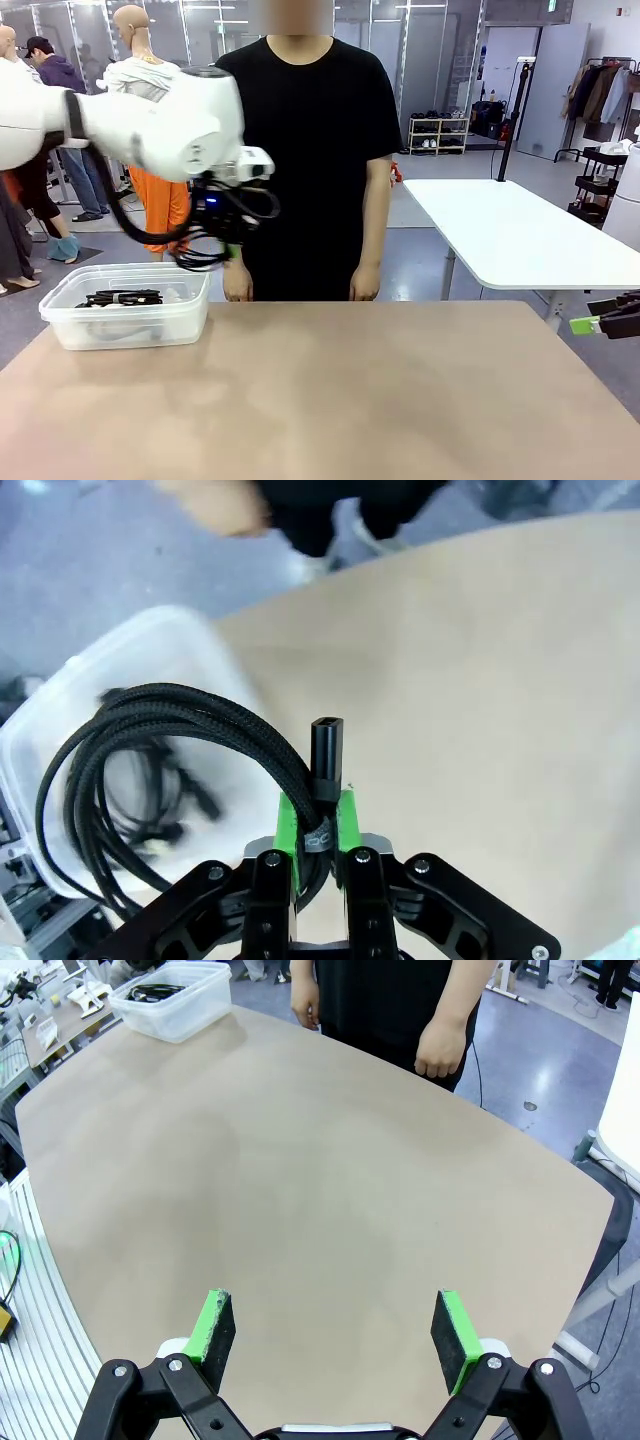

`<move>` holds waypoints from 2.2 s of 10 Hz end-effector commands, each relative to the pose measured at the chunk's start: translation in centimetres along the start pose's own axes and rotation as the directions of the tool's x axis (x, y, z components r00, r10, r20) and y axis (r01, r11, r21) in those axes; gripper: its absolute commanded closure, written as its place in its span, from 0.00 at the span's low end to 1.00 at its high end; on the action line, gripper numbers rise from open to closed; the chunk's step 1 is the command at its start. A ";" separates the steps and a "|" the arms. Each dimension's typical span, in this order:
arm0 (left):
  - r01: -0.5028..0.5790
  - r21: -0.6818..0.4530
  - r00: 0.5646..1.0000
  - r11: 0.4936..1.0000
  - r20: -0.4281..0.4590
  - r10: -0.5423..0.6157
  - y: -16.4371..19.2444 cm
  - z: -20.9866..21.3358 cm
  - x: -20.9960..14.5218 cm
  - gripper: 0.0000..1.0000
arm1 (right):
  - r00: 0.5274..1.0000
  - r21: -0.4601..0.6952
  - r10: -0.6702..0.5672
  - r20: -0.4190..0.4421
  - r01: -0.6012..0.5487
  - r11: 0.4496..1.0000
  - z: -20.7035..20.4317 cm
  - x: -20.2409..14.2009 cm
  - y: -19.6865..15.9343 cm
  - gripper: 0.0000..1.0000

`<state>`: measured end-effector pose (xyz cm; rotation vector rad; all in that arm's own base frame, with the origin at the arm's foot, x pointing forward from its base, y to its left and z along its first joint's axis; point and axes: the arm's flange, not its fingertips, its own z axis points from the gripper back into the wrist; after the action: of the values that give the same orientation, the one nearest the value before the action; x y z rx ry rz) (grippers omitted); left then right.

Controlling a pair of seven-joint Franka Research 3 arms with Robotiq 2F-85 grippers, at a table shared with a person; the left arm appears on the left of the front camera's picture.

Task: Organize and store the cables.
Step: Place the USB Extension Cable into the Organizing box.

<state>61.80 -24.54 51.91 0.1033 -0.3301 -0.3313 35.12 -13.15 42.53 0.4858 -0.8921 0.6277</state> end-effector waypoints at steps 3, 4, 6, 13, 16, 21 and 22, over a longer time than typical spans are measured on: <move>-0.074 -0.078 0.997 0.994 -0.032 0.072 15.7 -1.8 -4.1 0.83 | 1.000 0.010 0.003 -0.004 -0.003 1.000 0.1 0.0 -0.1 0.00; -0.121 -0.095 0.991 0.988 -0.061 0.116 17.1 -2.5 -5.4 0.83 | 1.000 0.010 0.003 -0.004 -0.003 1.000 0.1 0.0 -0.1 0.00; -0.157 -0.111 0.984 0.981 -0.101 0.146 17.9 -3.9 -7.6 0.83 | 1.000 0.010 0.003 -0.004 -0.003 1.000 0.1 0.0 -0.1 0.00; -0.277 -0.054 0.953 0.959 -0.144 0.267 18.1 -7.2 -7.5 0.45 | 1.000 0.010 0.003 -0.004 -0.003 1.000 0.1 0.0 -0.1 0.00; -0.292 -0.051 0.951 0.955 -0.125 0.284 18.3 -7.1 -7.4 0.00 | 1.000 0.010 0.003 -0.004 -0.003 1.000 0.1 0.0 -0.1 0.00; -0.312 -0.068 0.947 0.948 -0.106 0.304 18.7 -6.2 -7.6 0.00 | 1.000 0.010 0.003 -0.004 -0.003 1.000 0.1 0.0 -0.1 0.00; -0.285 -0.070 0.953 0.956 -0.130 0.275 18.6 -6.7 -7.6 0.00 | 1.000 0.010 0.003 -0.004 -0.003 1.000 0.1 0.0 -0.1 0.00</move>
<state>62.82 -4.17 46.25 -0.0117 -0.2100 -0.0544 35.11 -13.15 42.52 0.4862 -0.8918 0.6278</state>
